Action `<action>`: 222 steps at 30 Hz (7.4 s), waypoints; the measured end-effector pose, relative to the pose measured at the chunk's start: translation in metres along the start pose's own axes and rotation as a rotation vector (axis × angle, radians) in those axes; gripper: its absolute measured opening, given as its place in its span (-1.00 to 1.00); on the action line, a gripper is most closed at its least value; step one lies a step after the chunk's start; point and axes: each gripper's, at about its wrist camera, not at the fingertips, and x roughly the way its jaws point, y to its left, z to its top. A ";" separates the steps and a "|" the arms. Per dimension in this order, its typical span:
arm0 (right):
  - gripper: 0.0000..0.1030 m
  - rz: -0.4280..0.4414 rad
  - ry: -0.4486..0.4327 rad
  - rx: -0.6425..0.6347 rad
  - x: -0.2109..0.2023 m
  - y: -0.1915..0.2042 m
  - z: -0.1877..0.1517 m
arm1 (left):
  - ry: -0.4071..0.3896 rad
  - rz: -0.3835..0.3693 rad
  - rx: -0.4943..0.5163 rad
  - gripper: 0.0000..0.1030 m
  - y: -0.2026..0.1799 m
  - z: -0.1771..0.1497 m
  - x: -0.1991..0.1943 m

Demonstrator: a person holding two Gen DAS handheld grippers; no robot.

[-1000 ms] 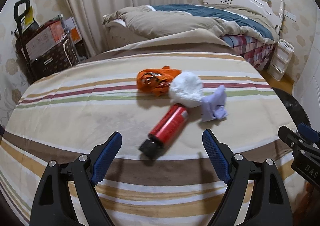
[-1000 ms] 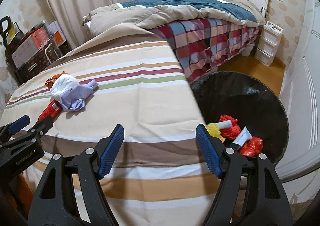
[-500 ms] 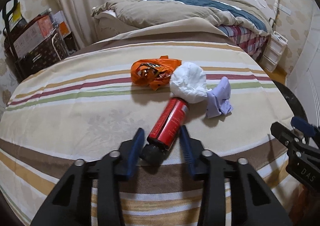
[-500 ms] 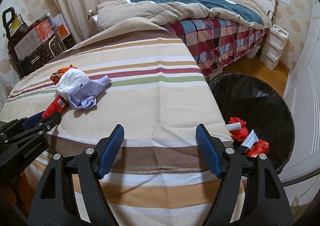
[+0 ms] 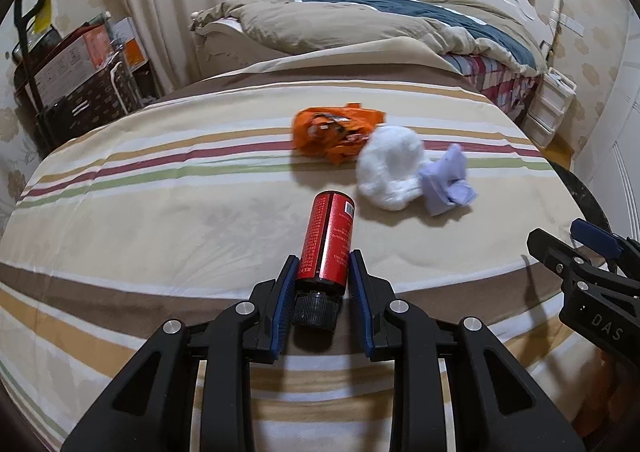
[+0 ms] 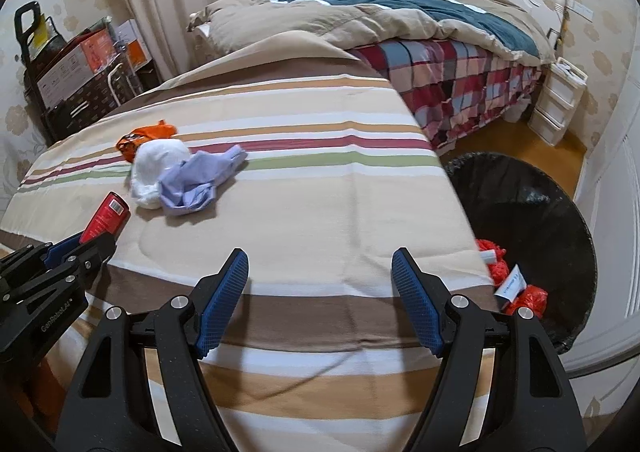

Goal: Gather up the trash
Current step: 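Grasp the red spray can with the left tool, then grasp the lavender cloth with the right tool while the left tool holds the spray can, then carry the spray can and lavender cloth over the black bin with both tools, then open both tools to drop the spray can and cloth into the bin, then move both tools back toward the remaining trash on the bed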

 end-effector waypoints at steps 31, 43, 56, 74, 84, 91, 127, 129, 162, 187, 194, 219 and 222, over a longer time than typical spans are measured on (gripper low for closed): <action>0.41 0.004 0.036 0.000 0.027 0.034 0.023 | -0.006 0.044 -0.096 -0.44 0.052 0.004 0.003; 0.44 0.033 0.021 -0.022 0.023 0.045 0.026 | -0.009 0.046 -0.107 -0.44 0.057 0.009 0.006; 0.49 -0.028 0.038 0.005 0.033 0.033 0.031 | -0.010 0.044 -0.108 -0.44 0.057 0.009 0.006; 0.50 -0.005 0.005 0.007 0.030 0.035 0.043 | -0.010 0.044 -0.110 -0.44 0.058 0.013 0.008; 0.18 0.001 0.033 0.007 0.050 0.039 0.057 | -0.011 0.042 -0.111 -0.44 0.059 0.013 0.009; -0.32 -0.003 0.038 -0.015 0.049 0.040 0.053 | -0.011 0.042 -0.111 -0.44 0.059 0.014 0.009; -0.33 0.031 -0.019 0.053 -0.017 -0.015 -0.007 | -0.098 -0.026 -0.028 -0.45 -0.003 -0.004 -0.029; -0.33 0.027 -0.029 0.064 -0.022 -0.022 -0.009 | -0.106 -0.037 -0.015 -0.45 -0.012 -0.003 -0.032; -0.33 -0.161 -0.101 0.304 -0.036 -0.196 -0.011 | -0.143 -0.252 0.251 -0.45 -0.211 0.040 -0.013; 0.13 -0.215 -0.093 0.382 -0.014 -0.238 -0.010 | -0.145 -0.213 0.310 0.14 -0.267 0.053 0.019; 0.39 -0.240 -0.106 0.388 -0.023 -0.235 -0.012 | -0.162 -0.187 0.293 0.43 -0.254 0.053 0.014; 0.64 -0.141 -0.090 0.271 -0.036 -0.143 -0.012 | -0.135 -0.040 0.120 0.55 -0.119 0.023 -0.007; 0.64 -0.106 -0.077 0.244 -0.031 -0.124 -0.012 | -0.135 -0.024 0.095 0.55 -0.103 0.020 -0.012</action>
